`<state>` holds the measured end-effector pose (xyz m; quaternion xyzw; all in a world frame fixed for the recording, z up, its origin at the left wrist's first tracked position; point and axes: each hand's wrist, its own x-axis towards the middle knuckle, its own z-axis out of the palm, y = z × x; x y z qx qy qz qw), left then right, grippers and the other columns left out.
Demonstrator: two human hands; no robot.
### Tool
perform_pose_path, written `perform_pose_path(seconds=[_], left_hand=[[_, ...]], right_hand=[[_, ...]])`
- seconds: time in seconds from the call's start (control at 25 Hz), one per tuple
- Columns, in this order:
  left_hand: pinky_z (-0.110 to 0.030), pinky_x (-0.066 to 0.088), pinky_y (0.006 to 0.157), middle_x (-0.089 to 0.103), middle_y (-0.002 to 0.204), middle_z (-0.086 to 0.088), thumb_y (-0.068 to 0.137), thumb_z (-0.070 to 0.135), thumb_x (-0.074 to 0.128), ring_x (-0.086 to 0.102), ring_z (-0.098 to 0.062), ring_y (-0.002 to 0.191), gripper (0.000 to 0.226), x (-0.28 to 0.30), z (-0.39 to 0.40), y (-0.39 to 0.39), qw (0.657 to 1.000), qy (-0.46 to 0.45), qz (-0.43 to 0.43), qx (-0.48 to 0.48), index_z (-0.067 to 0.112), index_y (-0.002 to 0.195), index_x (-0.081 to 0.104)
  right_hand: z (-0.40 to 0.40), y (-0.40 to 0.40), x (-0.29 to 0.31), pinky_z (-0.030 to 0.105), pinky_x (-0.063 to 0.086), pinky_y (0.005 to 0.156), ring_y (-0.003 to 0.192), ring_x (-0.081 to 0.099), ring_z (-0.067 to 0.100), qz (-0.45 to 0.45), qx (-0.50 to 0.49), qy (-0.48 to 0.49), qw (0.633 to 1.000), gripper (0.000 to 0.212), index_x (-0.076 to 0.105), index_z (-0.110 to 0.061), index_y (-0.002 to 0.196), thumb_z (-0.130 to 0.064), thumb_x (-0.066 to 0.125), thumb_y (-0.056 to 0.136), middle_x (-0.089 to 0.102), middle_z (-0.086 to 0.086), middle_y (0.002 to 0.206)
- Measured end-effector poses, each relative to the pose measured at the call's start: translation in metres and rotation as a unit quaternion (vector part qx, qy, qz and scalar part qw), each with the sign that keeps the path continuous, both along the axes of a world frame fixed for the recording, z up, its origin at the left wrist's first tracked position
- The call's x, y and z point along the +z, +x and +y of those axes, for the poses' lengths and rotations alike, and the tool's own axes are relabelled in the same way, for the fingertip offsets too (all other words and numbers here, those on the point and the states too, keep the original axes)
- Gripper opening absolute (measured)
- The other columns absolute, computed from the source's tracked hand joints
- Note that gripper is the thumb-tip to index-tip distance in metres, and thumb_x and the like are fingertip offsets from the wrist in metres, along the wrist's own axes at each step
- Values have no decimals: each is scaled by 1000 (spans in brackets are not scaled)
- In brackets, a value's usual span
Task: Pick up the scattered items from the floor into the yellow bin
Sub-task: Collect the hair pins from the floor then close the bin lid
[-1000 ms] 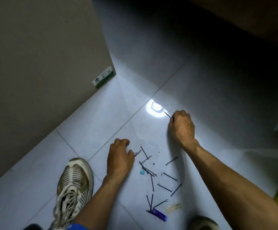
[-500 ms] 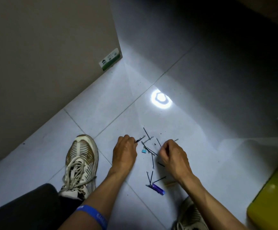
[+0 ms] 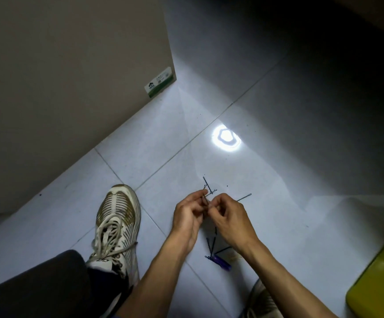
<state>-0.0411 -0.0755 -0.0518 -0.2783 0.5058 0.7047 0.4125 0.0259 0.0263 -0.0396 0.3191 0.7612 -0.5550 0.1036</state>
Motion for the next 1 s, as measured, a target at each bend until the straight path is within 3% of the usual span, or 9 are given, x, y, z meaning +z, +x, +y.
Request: perform_pose_path(seconds=[0.08,0.16,0.2,0.28,0.44,0.56,0.8,0.92,1.0], left_hand=[[-41,50,93,62,76,-13,70,-3,38,61,-24,76,46,-4,-5,-2,996,51,-50,60,-4,107,65],[-31,49,67,59,71,-10,75,5,42,55,-19,63,36,-7,-9,-5,993,32,-59,92,-1,101,66],[-26,42,53,55,68,-7,80,10,46,50,-15,56,27,-9,-11,-6,995,-9,-44,91,2,94,67],[-23,35,48,58,67,-1,84,20,63,49,-12,53,13,-13,-14,-7,985,-167,39,12,8,83,69],[-12,40,67,70,91,0,80,31,77,61,-12,80,26,-21,-9,-11,829,-403,290,-258,15,99,72],[-12,30,70,64,101,-6,87,27,70,56,-14,88,28,-24,-1,-15,741,-432,397,-327,10,109,70],[-26,38,77,59,102,-8,98,12,46,52,-23,103,21,-29,0,-14,615,-458,482,-424,7,98,67],[-27,39,78,56,98,-7,94,16,48,49,-20,99,14,-26,1,-12,610,-467,472,-433,9,93,59],[-24,37,69,58,88,-4,88,17,53,50,-17,87,9,-24,-2,-14,664,-451,446,-396,10,83,56]], right_hand=[[-1,-1,0,23,43,54,55,53,3,10,40,28,999,11,60,-25,80,-31,63,89,62,-9,64],[1,-3,-3,26,46,59,63,58,5,18,21,72,997,9,64,-27,86,-35,64,89,66,-9,72],[3,-6,-6,27,46,62,70,60,7,9,17,117,993,10,65,-27,91,-36,63,89,67,-10,78],[4,-9,-16,29,44,66,84,61,16,-31,74,224,971,16,65,-23,95,-37,56,91,65,-6,89],[-6,-15,-31,33,38,60,83,59,28,-37,221,338,914,21,63,-14,86,-26,48,95,65,4,88],[-4,-15,-35,34,39,59,82,59,29,-41,194,328,924,19,60,-10,87,-23,48,95,63,7,87],[16,-9,-33,41,49,67,79,54,23,-35,90,275,956,20,57,-12,85,-26,48,96,60,4,84],[18,-24,-27,38,44,60,73,52,24,-18,132,311,941,22,56,-10,82,-22,47,97,59,5,79],[18,-36,-27,37,39,58,71,48,25,-22,154,317,936,18,51,-9,78,-14,47,95,55,5,76]])
